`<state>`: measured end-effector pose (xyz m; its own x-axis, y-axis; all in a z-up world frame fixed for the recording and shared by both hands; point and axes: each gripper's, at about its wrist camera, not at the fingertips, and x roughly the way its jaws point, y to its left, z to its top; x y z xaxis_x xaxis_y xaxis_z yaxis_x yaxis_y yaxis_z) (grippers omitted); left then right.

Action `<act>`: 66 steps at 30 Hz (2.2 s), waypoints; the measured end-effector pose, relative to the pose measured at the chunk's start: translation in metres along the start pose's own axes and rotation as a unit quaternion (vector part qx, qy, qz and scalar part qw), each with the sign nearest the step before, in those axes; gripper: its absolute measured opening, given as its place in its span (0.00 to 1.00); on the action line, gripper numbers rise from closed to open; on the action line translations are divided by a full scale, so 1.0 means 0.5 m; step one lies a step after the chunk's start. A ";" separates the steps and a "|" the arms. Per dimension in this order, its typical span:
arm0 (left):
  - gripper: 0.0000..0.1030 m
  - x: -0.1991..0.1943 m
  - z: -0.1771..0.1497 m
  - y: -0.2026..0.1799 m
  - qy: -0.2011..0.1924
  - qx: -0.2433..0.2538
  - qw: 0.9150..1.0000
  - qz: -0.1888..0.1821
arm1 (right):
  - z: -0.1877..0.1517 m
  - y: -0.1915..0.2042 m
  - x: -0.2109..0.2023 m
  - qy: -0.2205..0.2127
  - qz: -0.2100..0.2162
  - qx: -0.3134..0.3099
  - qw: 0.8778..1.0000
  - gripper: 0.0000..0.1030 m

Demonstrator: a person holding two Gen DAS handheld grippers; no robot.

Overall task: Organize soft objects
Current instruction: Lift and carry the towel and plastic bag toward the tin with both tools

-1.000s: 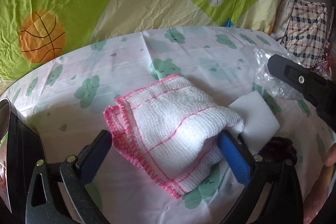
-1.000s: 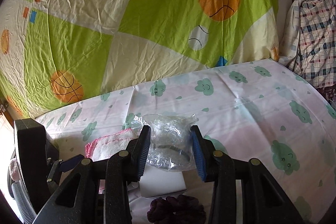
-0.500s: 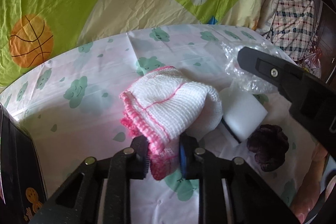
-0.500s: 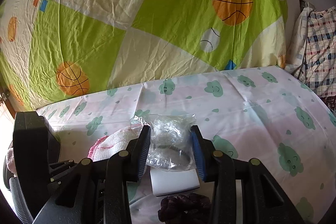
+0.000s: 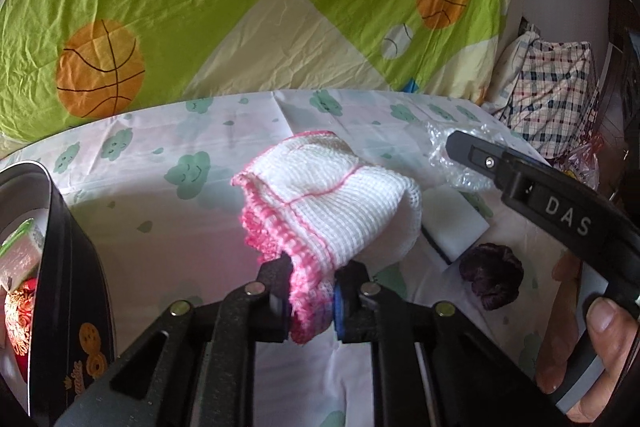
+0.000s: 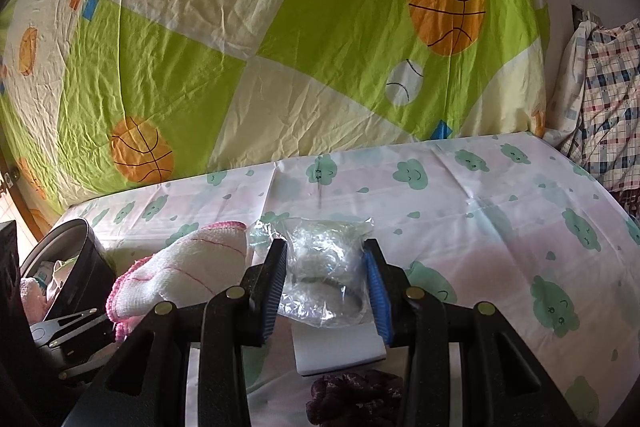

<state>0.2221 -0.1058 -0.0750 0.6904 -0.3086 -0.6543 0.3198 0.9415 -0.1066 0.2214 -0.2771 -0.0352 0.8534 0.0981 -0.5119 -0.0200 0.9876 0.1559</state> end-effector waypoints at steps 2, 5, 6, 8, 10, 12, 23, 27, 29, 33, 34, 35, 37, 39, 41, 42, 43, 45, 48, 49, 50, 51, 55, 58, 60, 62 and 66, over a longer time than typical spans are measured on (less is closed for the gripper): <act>0.12 -0.011 -0.003 0.008 -0.010 -0.003 1.000 0.007 | -0.001 0.004 -0.004 -0.004 0.001 -0.003 1.000 0.40; 0.12 -0.024 -0.008 0.019 -0.021 -0.011 1.000 0.018 | -0.005 0.011 -0.005 -0.005 0.001 -0.009 1.000 0.40; 0.12 -0.027 -0.009 0.023 -0.024 -0.016 0.999 0.021 | -0.006 0.013 -0.005 -0.004 0.001 -0.011 1.000 0.40; 0.12 -0.032 -0.012 0.031 -0.028 -0.024 0.999 0.026 | -0.008 0.016 -0.003 -0.003 0.002 -0.014 1.000 0.40; 0.12 -0.035 -0.014 0.038 -0.030 -0.031 0.999 0.029 | -0.010 0.019 -0.004 -0.004 0.002 -0.016 1.000 0.40; 0.12 -0.040 -0.016 0.040 -0.036 -0.034 0.998 0.034 | -0.012 0.023 -0.006 -0.006 0.002 -0.020 1.000 0.40; 0.12 -0.076 -0.031 0.040 -0.063 -0.031 0.996 0.062 | -0.030 0.052 -0.015 -0.008 -0.005 -0.049 0.999 0.40; 0.12 -0.090 -0.039 0.031 -0.074 -0.021 0.994 0.075 | -0.038 0.063 -0.043 -0.038 -0.004 -0.061 0.997 0.40; 0.12 -0.095 -0.043 0.028 -0.077 -0.021 0.994 0.076 | -0.039 0.066 -0.044 -0.038 -0.005 -0.067 0.997 0.40; 0.12 -0.111 -0.052 0.030 -0.086 -0.023 0.993 0.077 | -0.041 0.065 -0.050 -0.044 -0.003 -0.064 0.997 0.40; 0.12 -0.116 -0.055 0.031 -0.089 -0.024 0.993 0.078 | -0.042 0.066 -0.053 -0.047 -0.002 -0.064 0.997 0.40; 0.12 -0.120 -0.057 0.031 -0.091 -0.026 0.992 0.078 | -0.044 0.068 -0.056 -0.050 -0.001 -0.066 0.997 0.40; 0.12 -0.132 -0.062 0.035 -0.102 -0.032 0.991 0.078 | -0.047 0.075 -0.064 -0.057 -0.001 -0.072 0.996 0.40; 0.12 -0.141 -0.067 0.037 -0.108 -0.037 0.990 0.081 | -0.051 0.084 -0.072 -0.062 0.001 -0.079 0.995 0.40; 0.12 -0.147 -0.072 0.041 -0.110 -0.041 0.990 0.082 | -0.054 0.091 -0.078 -0.067 0.002 -0.085 0.994 0.40; 0.12 -0.150 -0.074 0.043 -0.112 -0.044 0.989 0.084 | -0.056 0.093 -0.079 -0.068 0.004 -0.086 0.994 0.40; 0.12 -0.153 -0.076 0.045 -0.113 -0.046 0.989 0.085 | -0.057 0.095 -0.081 -0.068 0.004 -0.088 0.994 0.40; 0.12 -0.161 -0.080 0.048 -0.118 -0.047 0.988 0.085 | -0.058 0.098 -0.085 -0.071 0.005 -0.088 0.994 0.40; 0.12 -0.170 -0.085 0.050 -0.122 -0.048 0.987 0.088 | -0.063 0.102 -0.089 -0.073 0.008 -0.089 0.993 0.40; 0.12 -0.172 -0.087 0.050 -0.124 -0.048 0.987 0.089 | -0.064 0.103 -0.091 -0.074 0.009 -0.090 0.993 0.40; 0.12 -0.175 -0.089 0.049 -0.125 -0.048 0.987 0.091 | -0.065 0.104 -0.092 -0.075 0.010 -0.091 0.993 0.40; 0.12 -0.177 -0.090 0.049 -0.126 -0.048 0.987 0.091 | -0.066 0.106 -0.093 -0.075 0.011 -0.092 0.993 0.40; 0.12 -0.186 -0.095 0.051 -0.130 -0.048 0.986 0.094 | -0.070 0.111 -0.100 -0.078 0.015 -0.094 0.992 0.40; 0.12 -0.194 -0.100 0.054 -0.134 -0.050 0.985 0.095 | -0.074 0.118 -0.107 -0.082 0.018 -0.097 0.992 0.40; 0.12 -0.198 -0.102 0.058 -0.135 -0.052 0.985 0.095 | -0.077 0.124 -0.112 -0.083 0.020 -0.101 0.991 0.40; 0.12 -0.202 -0.104 0.061 -0.136 -0.057 0.984 0.095 | -0.081 0.129 -0.118 -0.086 0.023 -0.103 0.991 0.40; 0.12 -0.209 -0.107 0.068 -0.138 -0.061 0.984 0.095 | -0.086 0.137 -0.126 -0.089 0.027 -0.108 0.990 0.40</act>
<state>0.1262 -0.0343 -0.0503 0.8854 -0.1341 -0.4451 0.0988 0.9899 -0.1017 0.1439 -0.2103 -0.0286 0.9262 0.1470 -0.3472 -0.1624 0.9866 -0.0155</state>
